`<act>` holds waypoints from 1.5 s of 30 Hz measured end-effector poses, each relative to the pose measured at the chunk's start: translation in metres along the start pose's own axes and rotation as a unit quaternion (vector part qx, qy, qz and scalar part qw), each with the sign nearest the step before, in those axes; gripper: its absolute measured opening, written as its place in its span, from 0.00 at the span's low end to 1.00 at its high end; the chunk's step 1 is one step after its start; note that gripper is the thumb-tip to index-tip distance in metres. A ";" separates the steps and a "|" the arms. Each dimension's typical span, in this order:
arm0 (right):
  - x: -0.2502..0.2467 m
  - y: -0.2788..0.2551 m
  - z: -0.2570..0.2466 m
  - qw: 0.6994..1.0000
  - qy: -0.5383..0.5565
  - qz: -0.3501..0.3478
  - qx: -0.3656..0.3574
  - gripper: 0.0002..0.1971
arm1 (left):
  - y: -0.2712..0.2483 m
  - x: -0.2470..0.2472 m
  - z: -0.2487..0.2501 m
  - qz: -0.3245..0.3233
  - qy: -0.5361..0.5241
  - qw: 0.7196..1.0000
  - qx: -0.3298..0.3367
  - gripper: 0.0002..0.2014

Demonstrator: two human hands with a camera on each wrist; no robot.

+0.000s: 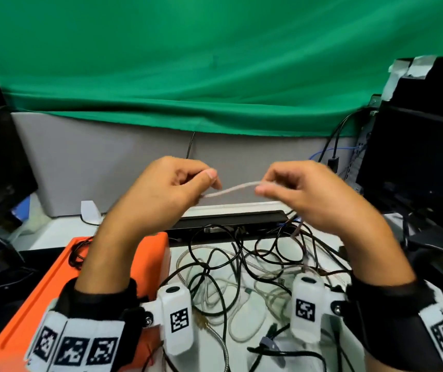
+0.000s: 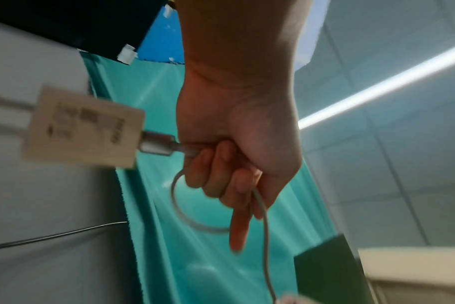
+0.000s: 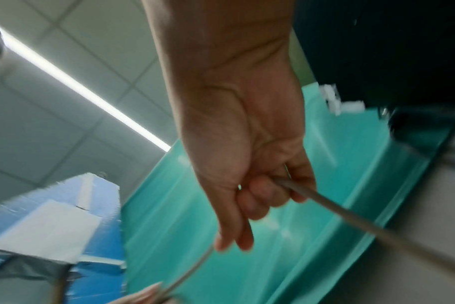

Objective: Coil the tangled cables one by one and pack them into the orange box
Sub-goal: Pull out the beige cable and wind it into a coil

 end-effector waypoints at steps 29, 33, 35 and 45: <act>0.024 0.016 0.000 0.991 0.125 0.047 0.021 0.14 | 0.009 0.006 0.007 -0.075 -0.670 0.737 -0.042 0.20; 0.036 0.015 0.016 0.994 -0.095 -0.015 0.047 0.21 | 0.005 -0.026 0.006 0.080 -0.626 0.776 0.016 0.23; 0.046 0.010 -0.014 0.997 -0.071 -0.021 -0.006 0.16 | 0.006 -0.020 0.009 0.111 -0.615 0.780 0.031 0.20; 0.001 0.014 0.003 0.905 0.391 0.166 -0.018 0.05 | 0.001 -0.043 -0.022 0.086 -0.734 0.670 -0.074 0.11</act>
Point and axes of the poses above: each hand's wrist, its own y-axis towards the middle knuckle, its own x-axis out of the palm, z = x × y, the point moved 8 cm from there along y, towards the middle knuckle, and after that the axes turned 12 degrees about -y, right-handed, at the moved point
